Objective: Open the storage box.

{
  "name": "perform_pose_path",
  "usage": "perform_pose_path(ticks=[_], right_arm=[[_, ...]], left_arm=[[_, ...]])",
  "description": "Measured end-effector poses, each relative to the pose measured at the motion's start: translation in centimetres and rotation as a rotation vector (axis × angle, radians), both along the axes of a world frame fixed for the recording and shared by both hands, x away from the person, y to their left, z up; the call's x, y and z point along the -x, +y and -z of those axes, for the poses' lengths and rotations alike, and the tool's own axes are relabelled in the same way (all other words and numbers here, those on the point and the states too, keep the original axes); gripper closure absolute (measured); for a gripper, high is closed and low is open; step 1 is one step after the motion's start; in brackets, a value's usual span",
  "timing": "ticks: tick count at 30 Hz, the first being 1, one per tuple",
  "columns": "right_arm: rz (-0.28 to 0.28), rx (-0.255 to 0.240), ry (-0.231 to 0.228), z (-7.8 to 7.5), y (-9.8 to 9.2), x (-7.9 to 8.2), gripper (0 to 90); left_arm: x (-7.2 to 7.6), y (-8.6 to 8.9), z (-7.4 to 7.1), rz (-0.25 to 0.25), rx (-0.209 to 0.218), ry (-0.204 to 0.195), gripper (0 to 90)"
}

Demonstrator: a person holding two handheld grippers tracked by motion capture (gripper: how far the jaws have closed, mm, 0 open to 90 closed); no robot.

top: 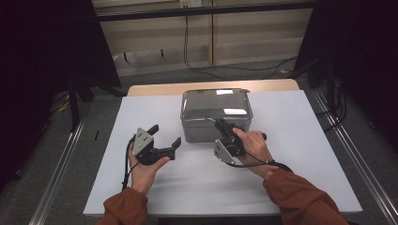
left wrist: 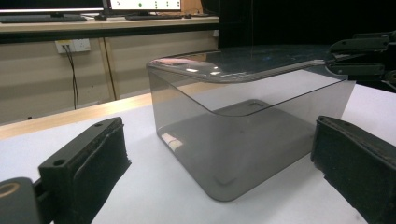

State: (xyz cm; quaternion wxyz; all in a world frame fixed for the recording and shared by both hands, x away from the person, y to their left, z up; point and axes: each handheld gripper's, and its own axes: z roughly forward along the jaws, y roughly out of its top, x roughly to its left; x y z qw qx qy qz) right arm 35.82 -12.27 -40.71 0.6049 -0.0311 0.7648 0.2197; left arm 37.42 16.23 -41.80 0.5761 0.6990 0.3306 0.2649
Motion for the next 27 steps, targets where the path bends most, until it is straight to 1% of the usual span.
perform_pose_path(ticks=[2, 4, 5, 6, 8, 9, 10, 11, 14, 15, 16, 17, 18, 21, 23, 26, 27], right_arm=[[0.007, 0.001, 0.005, -0.1, 0.0, -0.1, 78.9], [0.005, 0.005, 0.001, -0.2, 0.0, -0.2, 79.1], [0.005, 0.009, 0.000, -0.2, 0.0, -0.3, 79.1], [0.005, 0.000, 0.000, -0.2, 0.0, -0.3, 79.1], [0.003, -0.001, -0.001, -0.3, 0.1, -0.3, 79.1], [0.001, -0.003, -0.004, -0.4, 0.1, -0.4, 79.1], [0.002, -0.003, -0.002, -0.4, 0.0, -0.4, 79.2], [0.001, -0.004, -0.003, -0.5, 0.0, -0.4, 79.2], [0.004, -0.010, -0.005, -0.7, 0.0, -0.4, 79.5], [0.005, -0.013, -0.005, -0.8, 0.0, -0.4, 79.5], [0.002, -0.013, -0.007, -0.8, 0.0, -0.5, 79.5], [0.005, -0.020, -0.009, -0.9, 0.0, -0.5, 79.4], [0.006, -0.022, -0.012, -0.9, 0.0, -0.5, 79.4], [0.005, -0.030, -0.014, -1.1, -0.1, -0.5, 79.5], [0.005, -0.036, -0.013, -1.2, -0.1, -0.6, 79.5], [0.008, -0.046, -0.017, -1.3, -0.1, -0.6, 79.5], [0.006, -0.048, -0.019, -1.4, 0.0, -0.7, 79.5]], left_arm=[[-0.4, -0.2, 0.0, 0.000, 0.000, -0.003, 3.6], [-1.1, -0.4, 0.0, -0.001, -0.007, -0.018, 4.3], [-1.4, -0.5, 0.0, -0.008, -0.014, -0.019, 4.3], [-1.7, -0.6, 0.1, -0.009, -0.005, -0.014, 4.0], [-2.1, -0.9, 0.0, -0.007, -0.007, 0.000, 4.1], [-2.3, -1.0, 0.0, -0.006, -0.016, -0.004, 4.0], [-2.5, -1.2, 0.0, -0.005, -0.016, -0.011, 4.0], [-2.7, -1.4, -0.1, -0.005, -0.014, -0.006, 4.6], [-3.3, -1.9, -0.3, 0.000, -0.025, -0.021, 4.5], [-3.5, -2.0, -0.4, 0.002, -0.027, -0.026, 4.6], [-3.7, -2.3, -0.5, 0.000, -0.017, -0.019, 5.1], [-3.8, -2.4, -0.6, 0.000, -0.041, -0.025, 5.6], [-3.9, -2.5, -0.7, -0.004, -0.060, -0.040, 5.5], [-4.2, -2.9, -0.9, 0.000, -0.046, -0.037, 5.4], [-4.5, -3.1, -0.8, 0.000, -0.047, -0.047, 5.5], [-5.1, -3.3, -0.6, -0.003, -0.045, -0.041, 6.2], [-5.3, -3.4, -0.5, -0.001, -0.036, -0.040, 6.3]])
